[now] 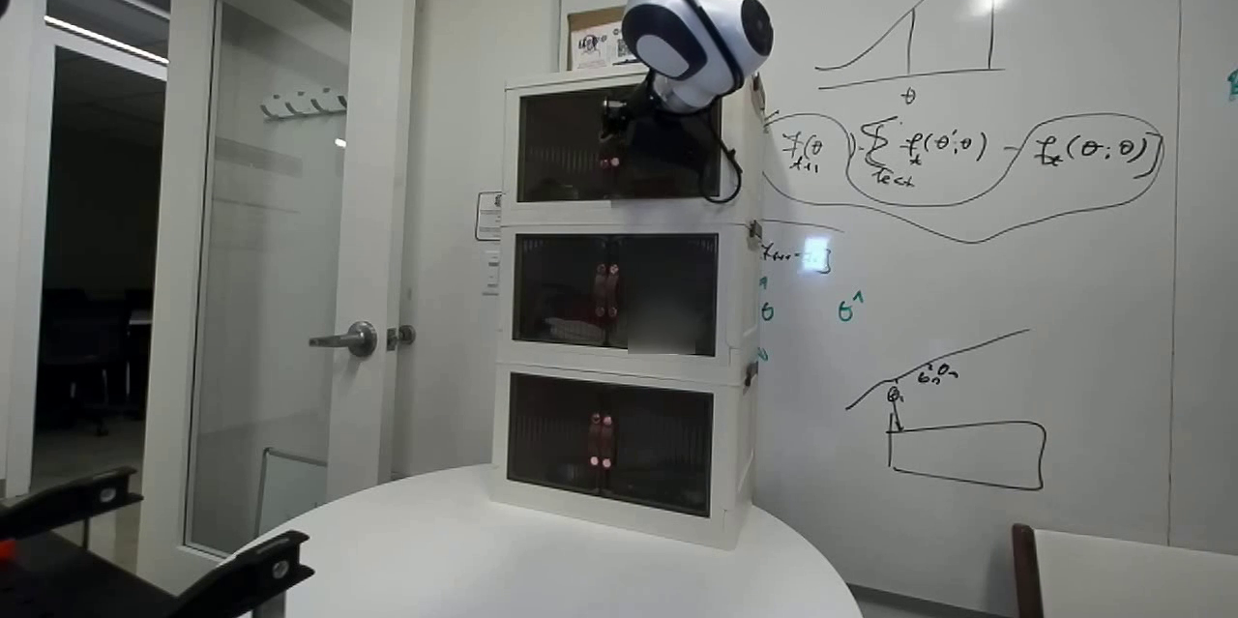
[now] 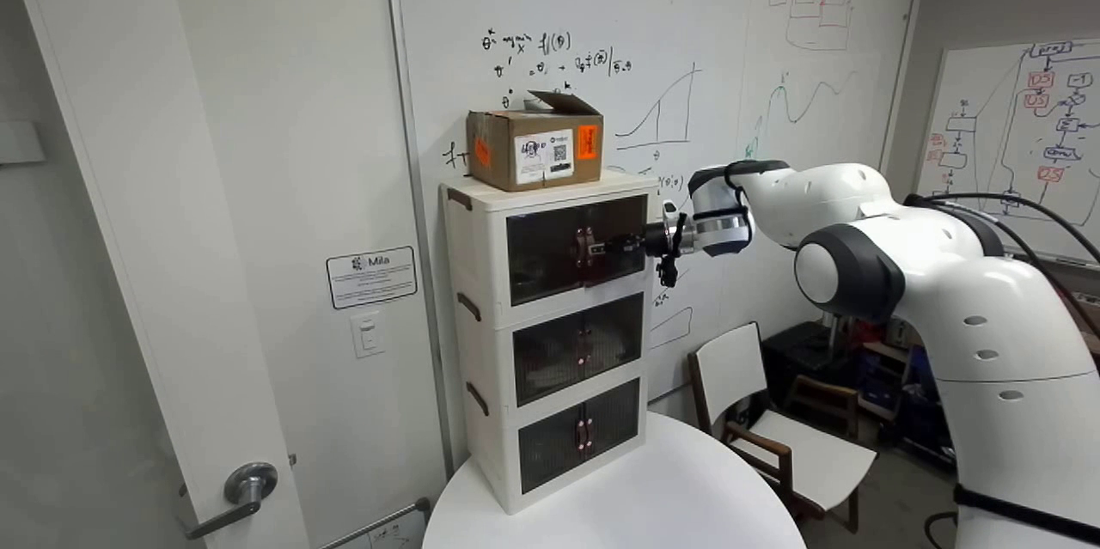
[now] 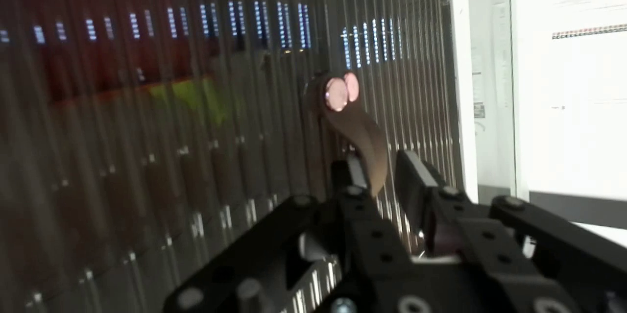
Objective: Open the top right cabinet door
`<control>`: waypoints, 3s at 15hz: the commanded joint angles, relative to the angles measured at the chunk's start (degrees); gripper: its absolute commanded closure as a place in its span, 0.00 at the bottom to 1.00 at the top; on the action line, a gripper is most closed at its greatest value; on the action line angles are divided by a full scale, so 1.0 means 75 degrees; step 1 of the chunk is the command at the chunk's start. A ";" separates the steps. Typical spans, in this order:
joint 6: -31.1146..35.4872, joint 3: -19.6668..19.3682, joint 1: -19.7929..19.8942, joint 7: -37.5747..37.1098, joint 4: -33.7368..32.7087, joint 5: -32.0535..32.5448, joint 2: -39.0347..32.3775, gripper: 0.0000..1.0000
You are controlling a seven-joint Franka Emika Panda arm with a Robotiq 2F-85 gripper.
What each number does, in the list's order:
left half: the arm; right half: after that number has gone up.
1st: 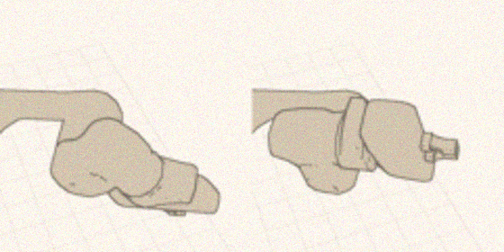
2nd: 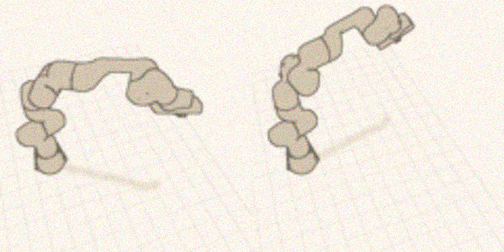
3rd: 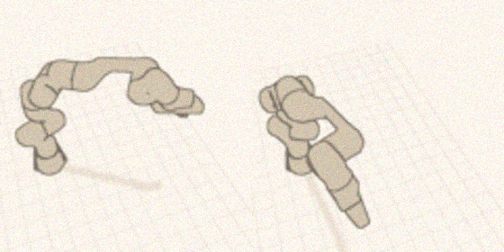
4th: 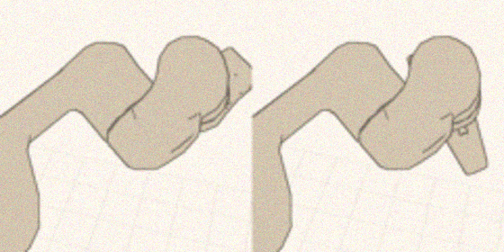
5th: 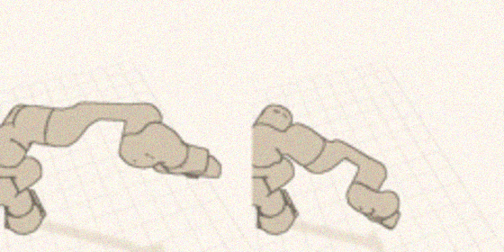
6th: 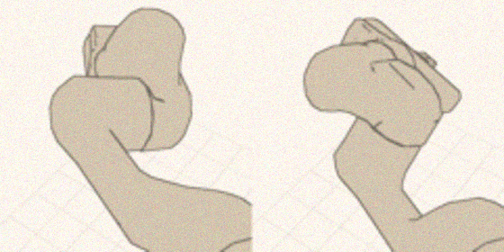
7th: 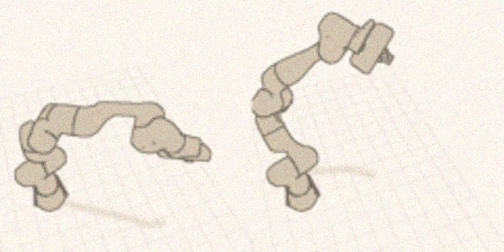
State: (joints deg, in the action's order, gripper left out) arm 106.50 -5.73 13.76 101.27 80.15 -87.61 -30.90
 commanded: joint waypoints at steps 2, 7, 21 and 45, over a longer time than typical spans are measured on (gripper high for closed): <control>-0.0254 0.0090 0.0158 -0.0082 -0.0324 -0.0130 -0.0191 1.00; -0.0354 0.0080 0.0196 -0.0075 -0.0294 -0.0144 -0.0201 0.99; -0.0606 -0.0213 0.0649 0.0098 0.0762 -0.0541 0.0341 0.99; -0.0486 -0.1140 0.0903 0.0115 0.2087 -0.0530 0.1401 0.00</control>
State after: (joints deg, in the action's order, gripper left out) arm 100.63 -14.01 20.64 101.58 94.24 -89.96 -22.34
